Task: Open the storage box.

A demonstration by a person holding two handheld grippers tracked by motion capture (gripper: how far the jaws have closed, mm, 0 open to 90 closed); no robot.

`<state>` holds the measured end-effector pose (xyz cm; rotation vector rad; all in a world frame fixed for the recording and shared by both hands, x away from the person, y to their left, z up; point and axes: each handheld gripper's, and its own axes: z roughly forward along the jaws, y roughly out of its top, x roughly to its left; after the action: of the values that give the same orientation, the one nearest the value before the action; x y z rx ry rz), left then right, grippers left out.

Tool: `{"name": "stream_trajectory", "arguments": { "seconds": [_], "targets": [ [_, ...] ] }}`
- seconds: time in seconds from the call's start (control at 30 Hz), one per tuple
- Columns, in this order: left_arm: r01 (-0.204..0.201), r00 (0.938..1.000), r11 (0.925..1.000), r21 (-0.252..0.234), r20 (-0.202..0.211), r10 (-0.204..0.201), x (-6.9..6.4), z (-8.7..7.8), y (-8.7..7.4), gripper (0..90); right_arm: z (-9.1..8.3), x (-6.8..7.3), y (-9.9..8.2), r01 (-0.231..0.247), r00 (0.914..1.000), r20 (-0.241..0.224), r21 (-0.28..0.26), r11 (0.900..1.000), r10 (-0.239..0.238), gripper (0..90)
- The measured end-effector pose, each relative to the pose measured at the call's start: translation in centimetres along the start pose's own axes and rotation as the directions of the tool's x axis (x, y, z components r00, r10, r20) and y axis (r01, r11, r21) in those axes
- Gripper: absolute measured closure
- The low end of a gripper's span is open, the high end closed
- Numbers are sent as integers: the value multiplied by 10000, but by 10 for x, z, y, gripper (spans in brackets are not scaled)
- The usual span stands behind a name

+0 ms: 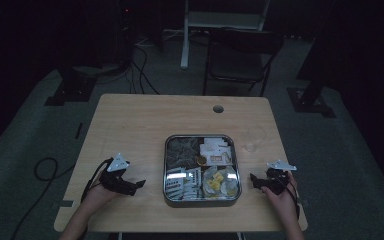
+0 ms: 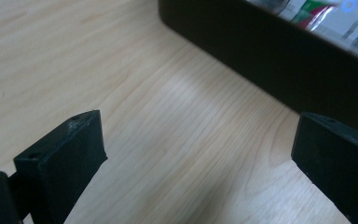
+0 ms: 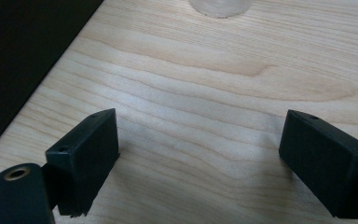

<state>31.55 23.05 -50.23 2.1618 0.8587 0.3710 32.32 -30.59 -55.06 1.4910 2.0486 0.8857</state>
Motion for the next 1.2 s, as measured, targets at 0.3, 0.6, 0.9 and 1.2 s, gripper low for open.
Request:
{"name": "stream_trajectory", "arguments": {
  "seconds": [0.3,0.6,0.9,1.2],
  "targets": [
    [-412,9984,9987,-296,387,423,-8,2,21,31,0,0,0,0,10000,1,-1,10000,0,113],
    [-657,9948,9962,-566,740,698,-15,4,37,31,0,0,0,0,10000,1,0,10000,0,113],
    [-993,9880,9922,-756,1115,1074,-23,11,54,31,0,0,0,0,10000,1,-2,10000,0,113],
    [-1358,9786,9858,-992,1419,1490,-33,22,68,31,0,0,0,-2,10000,1,-2,10000,2,113]
  ]
}}
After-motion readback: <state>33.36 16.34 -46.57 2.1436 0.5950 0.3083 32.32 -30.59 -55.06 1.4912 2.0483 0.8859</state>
